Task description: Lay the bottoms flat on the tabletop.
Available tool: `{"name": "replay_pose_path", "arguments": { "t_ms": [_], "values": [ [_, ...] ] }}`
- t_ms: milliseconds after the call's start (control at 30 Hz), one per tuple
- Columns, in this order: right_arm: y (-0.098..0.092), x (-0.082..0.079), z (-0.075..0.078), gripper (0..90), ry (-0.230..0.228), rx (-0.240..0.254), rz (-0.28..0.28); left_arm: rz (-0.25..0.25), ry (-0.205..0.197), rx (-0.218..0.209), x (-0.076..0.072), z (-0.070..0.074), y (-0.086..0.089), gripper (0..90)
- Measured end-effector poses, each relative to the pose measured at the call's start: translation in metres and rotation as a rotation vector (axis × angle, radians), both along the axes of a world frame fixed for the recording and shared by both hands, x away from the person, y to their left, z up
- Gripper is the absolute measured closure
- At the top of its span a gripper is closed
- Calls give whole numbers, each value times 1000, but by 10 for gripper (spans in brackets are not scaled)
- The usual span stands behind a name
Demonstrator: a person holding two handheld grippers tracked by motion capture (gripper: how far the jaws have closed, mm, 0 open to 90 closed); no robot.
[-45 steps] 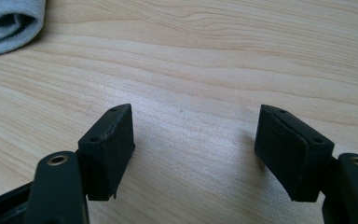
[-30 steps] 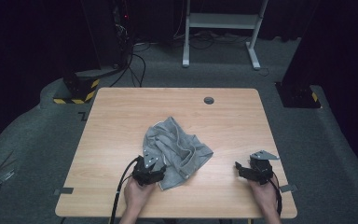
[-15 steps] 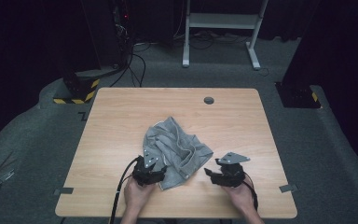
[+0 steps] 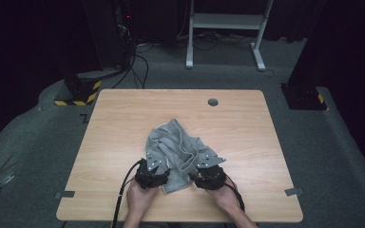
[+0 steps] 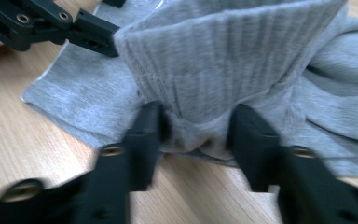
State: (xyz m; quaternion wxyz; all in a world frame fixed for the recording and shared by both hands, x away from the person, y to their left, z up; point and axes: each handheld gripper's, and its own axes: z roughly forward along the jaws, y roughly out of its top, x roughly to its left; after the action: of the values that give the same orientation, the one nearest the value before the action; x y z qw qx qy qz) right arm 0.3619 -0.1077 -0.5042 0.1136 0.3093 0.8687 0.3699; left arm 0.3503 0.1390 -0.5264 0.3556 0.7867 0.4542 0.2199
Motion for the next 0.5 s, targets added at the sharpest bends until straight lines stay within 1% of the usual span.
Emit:
{"name": "replay_pose_path", "arguments": {
  "t_ms": [67,100,167,267,300,333,400,500],
  "values": [
    [-4,3,1,732,17,23,5,0,0,1,0,0,0,337],
    [-9,4,3,784,25,42,3,0,1,0,0,0,0,337],
    [-11,5,8,807,3,34,6,-1,0,1,0,0,0,336],
    [-16,11,23,821,-47,21,-3,-1,1,1,0,0,0,336],
    [-19,14,30,821,-67,20,-18,-1,1,0,0,0,0,336],
    [-21,17,34,821,-79,22,-28,-1,1,0,0,0,0,336],
    [-26,26,43,820,-107,29,-65,-1,0,0,0,0,0,336],
    [-38,44,47,820,-113,41,-152,-1,1,1,0,0,0,336]
  ]
}}
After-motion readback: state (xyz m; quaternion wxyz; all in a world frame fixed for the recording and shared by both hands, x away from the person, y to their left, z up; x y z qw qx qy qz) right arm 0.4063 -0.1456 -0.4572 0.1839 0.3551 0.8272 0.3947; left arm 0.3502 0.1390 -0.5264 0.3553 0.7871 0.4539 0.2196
